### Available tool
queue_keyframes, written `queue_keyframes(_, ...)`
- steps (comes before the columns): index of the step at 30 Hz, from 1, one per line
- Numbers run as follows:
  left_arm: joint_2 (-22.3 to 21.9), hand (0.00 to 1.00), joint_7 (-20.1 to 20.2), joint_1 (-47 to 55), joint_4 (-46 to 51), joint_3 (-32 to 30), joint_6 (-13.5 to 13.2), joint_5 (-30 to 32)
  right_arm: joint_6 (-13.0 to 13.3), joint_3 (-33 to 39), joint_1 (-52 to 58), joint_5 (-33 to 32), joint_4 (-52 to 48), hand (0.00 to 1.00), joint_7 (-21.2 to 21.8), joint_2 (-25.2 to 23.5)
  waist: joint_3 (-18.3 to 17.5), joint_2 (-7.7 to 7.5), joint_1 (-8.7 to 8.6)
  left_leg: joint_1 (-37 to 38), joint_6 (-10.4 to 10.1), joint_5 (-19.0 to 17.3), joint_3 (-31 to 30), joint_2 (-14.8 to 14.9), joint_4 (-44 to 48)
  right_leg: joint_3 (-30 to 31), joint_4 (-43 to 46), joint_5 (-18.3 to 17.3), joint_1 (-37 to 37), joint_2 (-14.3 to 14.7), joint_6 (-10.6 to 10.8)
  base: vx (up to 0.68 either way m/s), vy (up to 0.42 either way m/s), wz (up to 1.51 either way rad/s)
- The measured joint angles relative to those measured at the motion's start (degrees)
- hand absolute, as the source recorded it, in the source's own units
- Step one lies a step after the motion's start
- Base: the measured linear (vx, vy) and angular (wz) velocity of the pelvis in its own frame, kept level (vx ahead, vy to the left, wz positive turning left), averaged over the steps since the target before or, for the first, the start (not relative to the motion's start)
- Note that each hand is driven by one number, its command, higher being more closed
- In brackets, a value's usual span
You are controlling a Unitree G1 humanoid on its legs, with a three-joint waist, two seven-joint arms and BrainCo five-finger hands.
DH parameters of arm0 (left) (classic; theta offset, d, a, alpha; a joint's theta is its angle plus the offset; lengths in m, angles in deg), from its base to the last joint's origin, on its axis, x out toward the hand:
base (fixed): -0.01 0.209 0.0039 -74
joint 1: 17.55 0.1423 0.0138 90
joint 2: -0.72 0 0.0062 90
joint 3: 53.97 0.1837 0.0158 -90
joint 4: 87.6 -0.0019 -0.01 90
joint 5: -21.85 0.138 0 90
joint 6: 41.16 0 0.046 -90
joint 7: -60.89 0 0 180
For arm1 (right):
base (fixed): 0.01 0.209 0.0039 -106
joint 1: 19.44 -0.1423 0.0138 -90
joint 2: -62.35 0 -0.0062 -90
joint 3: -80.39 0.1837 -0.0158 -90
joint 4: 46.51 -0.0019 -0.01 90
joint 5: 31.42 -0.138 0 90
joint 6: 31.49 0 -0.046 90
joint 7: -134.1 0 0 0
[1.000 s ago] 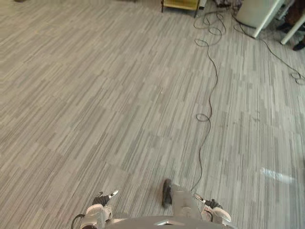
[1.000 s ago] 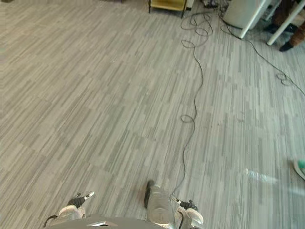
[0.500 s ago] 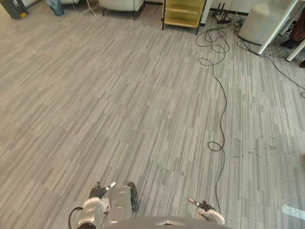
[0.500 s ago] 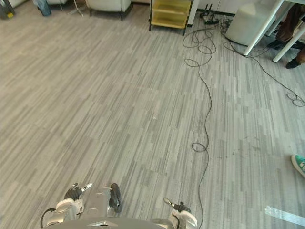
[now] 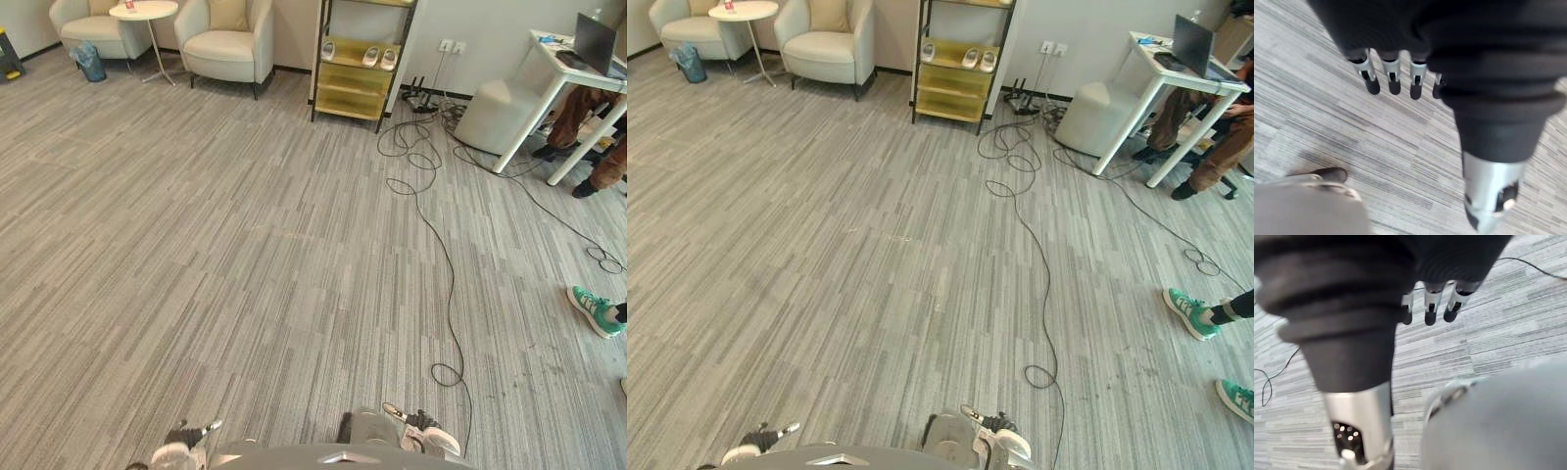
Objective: Pick up cushions and gather them together orderly.
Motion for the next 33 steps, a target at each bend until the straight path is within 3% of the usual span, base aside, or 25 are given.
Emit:
queue_keyframes(1,-0.29,0.0,0.47,-0.14,0.04,-0.15,-0.02,0.0,-0.1,0.76,0.06,-0.08,-0.02,0.0,-0.02,-0.09,0.04,0.5,-0.26,-4.15,-2.76,2.22,-1.53,1.23,8.99,-1.18,-0.17,-1.64,1.38,0.47,-0.48,0.54,-0.357,0.23)
queue_keyframes(2,-0.4,0.0,0.62,-0.47,0.29,-0.37,0.1,0.02,-0.11,0.67,0.48,-0.09,-0.14,0.0,-0.04,-0.36,0.13,0.71,-0.74,-9.75,-6.1,8.02,-3.79,2.56,21.44,-2.14,-0.77,-3.55,3.97,1.22,-0.87,0.66,-0.386,0.25)
queue_keyframes(3,-0.54,0.0,0.71,-0.52,0.65,-0.49,0.02,0.03,-0.1,0.42,1.15,-0.15,-1.07,0.0,-0.13,-0.42,0.63,0.71,-0.36,-13.97,-8.28,10.62,-3.47,4.7,33.08,-2.17,-1.89,-4.72,7.45,2.43,-1.81,0.55,-0.275,0.13)
queue_keyframes(4,-0.57,0.0,0.78,-0.53,1.24,-0.58,-0.06,0.04,-0.12,0.35,1.45,-0.11,-1.68,0.0,-0.13,-0.4,0.84,0.8,-0.03,-15.59,-8.12,10.54,-2.22,5.87,37.59,-1.94,-2.61,-5.83,9.69,3.11,-2.6,0.54,-0.214,-0.1)
queue_keyframes(6,-0.33,0.0,0.77,-0.54,2.01,-0.15,-0.1,0.06,-0.01,0.22,1.9,-0.25,-2.0,0.0,-0.14,-0.44,1.18,0.18,0.26,-20.12,-5.38,8.91,3.01,8.11,45.01,-1.16,-5.84,-7.8,16.34,4.02,-3.14,0.53,-0.179,-0.21)
queue_keyframes(9,-0.28,0.0,0.76,-0.55,3.94,0.14,-0.17,-0.01,-0.1,-0.33,0.69,-0.75,-1.92,0.0,-0.17,-0.21,1.21,0.07,1.14,-28.41,-2.4,6.28,8.13,7.61,39.09,0.96,-10.56,-8.68,22.36,3.86,-2.47,0.44,-0.06,-0.3)
queue_keyframes(11,-0.25,0.0,0.7,-1.02,4.42,0.61,-0.5,-0.03,-0.1,0.64,0.09,-0.76,-1.61,0.0,-0.22,-0.45,1.46,-0.37,2.48,-29.49,-3.06,6.01,9.21,4.08,18.44,2.45,-12.35,-8.59,25.23,2.39,-0.71,0.41,0.067,-0.48)
queue_keyframes(12,-0.25,0.0,0.65,-1.0,4.47,0.96,-0.58,-0.01,-0.08,0.74,0.1,-0.76,-1.65,0.0,-0.22,-0.63,1.43,-0.49,2.64,-29.03,-3.46,7.68,8.68,2.58,10.27,2.89,-12.85,-9.05,26.04,1.77,-0.01,0.39,0.136,-0.44)
queue_keyframes(13,-0.37,0.0,0.59,-0.95,4.41,1.4,-0.59,0.02,0.02,0.84,0.11,-0.74,-1.98,0.0,-0.2,-0.69,1.42,-0.31,2.69,-28.2,-3.48,12.56,6.29,0.25,-3.37,3.69,-13.99,-10.38,27.5,1.08,0.81,0.3,0.145,-0.37)
queue_keyframes(14,-0.44,0.0,0.6,-0.96,4.45,1.32,-0.7,-0.02,0.01,0.77,0.14,-0.74,-1.99,0.0,-0.22,-0.78,1.38,-0.41,3.18,-28.22,-4.27,17.5,4.54,-0.77,-6.56,4.84,-14.59,-11.4,28.62,0.57,1.46,0.48,0.263,-0.5)
queue_keyframes(15,-0.16,0.0,0.61,-1.01,4.43,1.58,-0.72,0.02,-0.03,0.33,0.07,-0.63,-1.88,0.0,-0.21,-0.63,1.03,-0.89,3.59,-27.52,-2.89,21.44,3.72,-2.06,-5.88,6.35,-14.95,-12.47,29.38,0.1,2.37,0.42,0.227,-0.45)
queue_keyframes(16,0.08,0.0,0.62,-1.12,4.49,1.62,-0.8,0.01,-0.03,0.32,-0.17,-0.59,-1.76,0.0,-0.23,-1.01,0.72,-1.24,3.58,-27.41,-1.58,21.24,3.72,-3.09,-5.45,6.99,-14.55,-13.03,29.56,-0.69,2.42,0.54,0.242,-0.31)
queue_keyframes(18,2.11,0.0,0.65,-1.77,3.87,1.84,-0.79,0.01,-0.12,-0.15,-0.63,-0.28,-1.47,0.0,-0.09,-2.88,0.46,-4.45,3.09,-27.35,2.3,18.22,5.23,-5.37,-1.9,9.22,-12.43,-12.79,29.67,-3.88,2.44,0.46,0.198,-0.12)
queue_keyframes(20,2.2,0.0,0.63,-1.87,3.76,1.8,-0.78,0.01,-0.1,-1.18,-0.73,-0.06,-1.46,0.0,0.02,-3.23,-0.14,-5.13,3.89,-26.32,3.31,13.87,7.21,-5.83,1.02,12.0,-8.52,-12.99,28.64,-4.92,2.78,0.4,0.197,-0.45)
queue_keyframes(21,2.17,0.0,0.64,-1.88,3.51,1.88,-0.75,0.01,-0.05,-1.83,-1.01,-0.04,-1.5,0.0,0.05,-3.2,-0.19,-4.9,4.57,-24.21,3.81,11.79,9.09,-5.72,0.86,14.2,-0.98,-13.54,25.97,-5.16,3.71,0.34,0.175,-0.73)
queue_keyframes(22,2.24,0.0,0.63,-1.82,3.31,2.04,-0.71,0.03,-0.04,-2.06,-1.09,-0.02,-1.46,0.0,0.14,-3.26,-0.28,-4.76,4.74,-22.91,4.01,11.04,10.07,-5.69,0.36,14.87,4.99,-13.54,23.57,-5.36,5.02,0.3,0.164,-0.68)
queue_keyframes(23,2.44,0.0,0.6,-1.7,2.71,2.69,-0.66,0.04,0.0,-2.15,-1.36,-0.02,-1.56,0.0,0.29,-3.29,-0.28,-4.74,4.2,-20.75,4.44,10.1,11.26,-5.73,-0.27,14.97,15.47,-12.52,19.29,-5.89,8.8,0.34,0.177,-0.51)
queue_keyframes(24,3.43,0.0,0.55,-1.72,1.84,3.07,-0.3,-0.02,0.09,-2.41,-2.12,-0.05,-1.81,0.0,0.38,-3.13,-0.1,-4.57,3.37,-17.35,4.52,9.2,12.48,-5.9,-1.48,13.27,26.55,-11.2,14.58,-6.69,11.11,0.35,0.166,-0.43)
queue_keyframes(25,3.83,0.0,0.51,-1.75,1.4,3.4,-0.04,-0.04,0.11,-2.42,-2.34,-0.05,-1.79,0.0,0.45,-3.12,0.31,-4.16,3.48,-15.22,4.49,9.17,12.95,-6.13,-2.38,10.89,30.08,-11.7,13.31,-7.5,10.35,0.35,0.137,-0.42)
queue_keyframes(27,5.08,0.0,0.49,-1.26,0.98,5.56,0.19,0.0,0.04,-2.6,-2.7,0.17,-1.44,0.0,0.46,-2.91,0.47,-4.04,3.34,-9.1,4.38,9.24,14.04,-6.23,-6.05,0.74,32.38,-15.32,12.76,-10.28,6.61,0.21,0.063,-0.29)
queue_keyframes(29,5.55,0.0,0.51,-1.01,0.99,6.79,0.21,0.02,0.1,-3.48,-2.91,1.6,-1.26,0.0,0.55,-2.87,0.36,-4.12,2.81,-7.25,4.16,9.12,13.66,-6.16,-7.52,-6.09,23.73,-17.34,12.3,-10.1,4.65,0.15,-0.011,0.04)
queue_keyframes(30,5.51,0.0,0.51,-1.01,1.09,6.85,0.18,0.01,0.05,-3.45,-3.36,1.83,-1.22,0.0,0.66,-2.86,0.38,-4.09,2.59,-7.43,3.86,8.95,13.34,-6.05,-7.41,-6.36,17.15,-17.34,11.5,-8.76,4.27,0.19,-0.076,0.18)
queue_keyframes(31,5.55,0.0,0.51,-0.99,1.12,6.84,0.19,0.01,0.01,-3.42,-3.72,1.92,-1.14,0.0,0.72,-2.84,0.4,-4.07,2.46,-7.91,3.72,8.87,12.86,-5.98,-7.4,-5.81,9.5,-16.2,11.19,-7.05,3.91,0.18,-0.103,0.18)
queue_keyframes(32,5.88,0.0,0.52,-0.96,1.18,6.79,0.17,0.01,-0.06,-3.4,-3.86,1.93,-0.63,0.0,0.75,-2.97,0.35,-4.61,2.48,-8.24,3.03,8.57,12.12,-6.57,-7.37,-4.0,-0.96,-10.31,11.05,-5.04,3.33,0.22,-0.153,0.28)
queue_keyframes(33,6.41,0.0,0.55,-1.0,0.94,6.77,0.12,0.11,0.04,-2.89,-3.9,1.6,0.18,0.0,0.91,-3.04,0.14,-5.86,2.2,-7.97,2.37,8.18,10.65,-7.5,-7.44,-1.84,-3.69,-3.63,11.39,-4.2,2.43,0.17,-0.128,0.22)
